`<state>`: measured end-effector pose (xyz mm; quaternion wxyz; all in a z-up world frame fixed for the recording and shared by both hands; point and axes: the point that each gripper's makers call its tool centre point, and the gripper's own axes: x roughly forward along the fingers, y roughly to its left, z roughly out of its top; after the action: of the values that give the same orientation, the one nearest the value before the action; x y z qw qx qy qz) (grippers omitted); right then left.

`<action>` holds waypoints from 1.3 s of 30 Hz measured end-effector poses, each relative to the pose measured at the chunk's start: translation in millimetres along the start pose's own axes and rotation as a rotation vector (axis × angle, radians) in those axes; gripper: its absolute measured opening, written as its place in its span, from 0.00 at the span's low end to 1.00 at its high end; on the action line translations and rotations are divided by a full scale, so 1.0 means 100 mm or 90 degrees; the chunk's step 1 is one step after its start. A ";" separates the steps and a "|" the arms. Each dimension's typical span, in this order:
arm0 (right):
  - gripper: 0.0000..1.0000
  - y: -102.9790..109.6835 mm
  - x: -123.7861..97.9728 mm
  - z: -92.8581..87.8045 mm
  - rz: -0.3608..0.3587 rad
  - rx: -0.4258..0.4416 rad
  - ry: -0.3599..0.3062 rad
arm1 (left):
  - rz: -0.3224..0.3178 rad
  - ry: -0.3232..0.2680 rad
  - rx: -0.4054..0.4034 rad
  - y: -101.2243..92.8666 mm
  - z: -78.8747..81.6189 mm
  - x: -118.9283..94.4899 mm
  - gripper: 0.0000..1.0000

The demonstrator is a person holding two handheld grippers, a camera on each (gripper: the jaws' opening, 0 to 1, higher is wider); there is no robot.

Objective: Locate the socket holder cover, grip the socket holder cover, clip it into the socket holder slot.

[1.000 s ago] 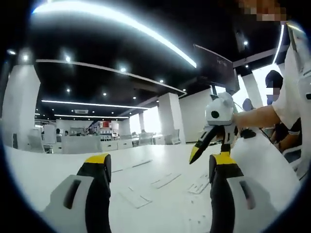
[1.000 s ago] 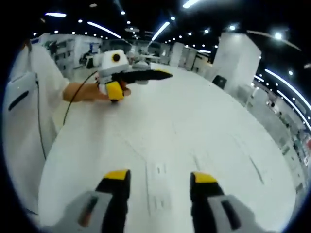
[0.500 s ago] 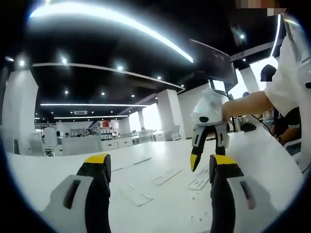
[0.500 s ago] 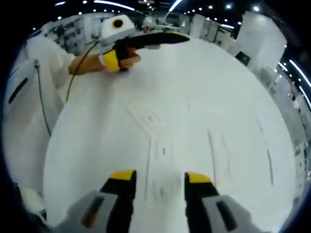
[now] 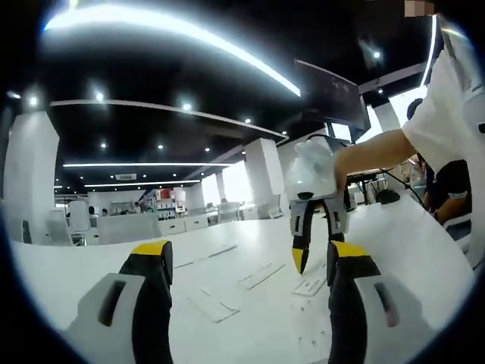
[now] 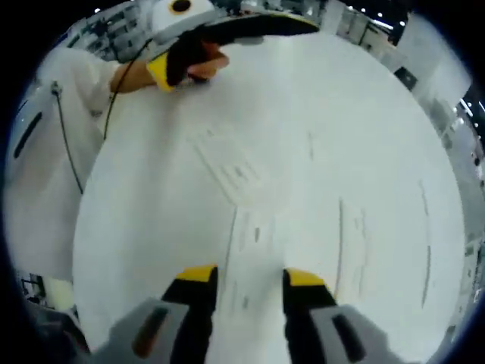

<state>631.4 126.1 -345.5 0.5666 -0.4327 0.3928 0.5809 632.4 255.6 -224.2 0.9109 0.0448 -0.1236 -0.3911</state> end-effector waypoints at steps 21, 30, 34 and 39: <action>0.27 0.01 -0.01 0.01 0.013 0.003 0.052 | -0.006 -0.001 0.003 -0.02 0.01 -0.01 0.82; 0.27 0.01 -0.13 0.01 0.008 0.018 0.030 | -0.006 0.003 0.004 0.00 -0.01 -0.01 0.81; 0.27 -0.02 -0.18 -0.04 0.001 0.015 0.038 | -0.004 0.004 0.007 0.01 -0.01 -0.02 0.81; 0.27 -0.04 -0.27 -0.11 -0.004 0.016 0.051 | -0.009 -0.005 0.005 -0.01 0.02 -0.02 0.81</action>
<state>635.7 107.2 -323.3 0.5577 -0.4495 0.4212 0.5563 629.7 256.4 -222.4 0.9075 0.0481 -0.1281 -0.3972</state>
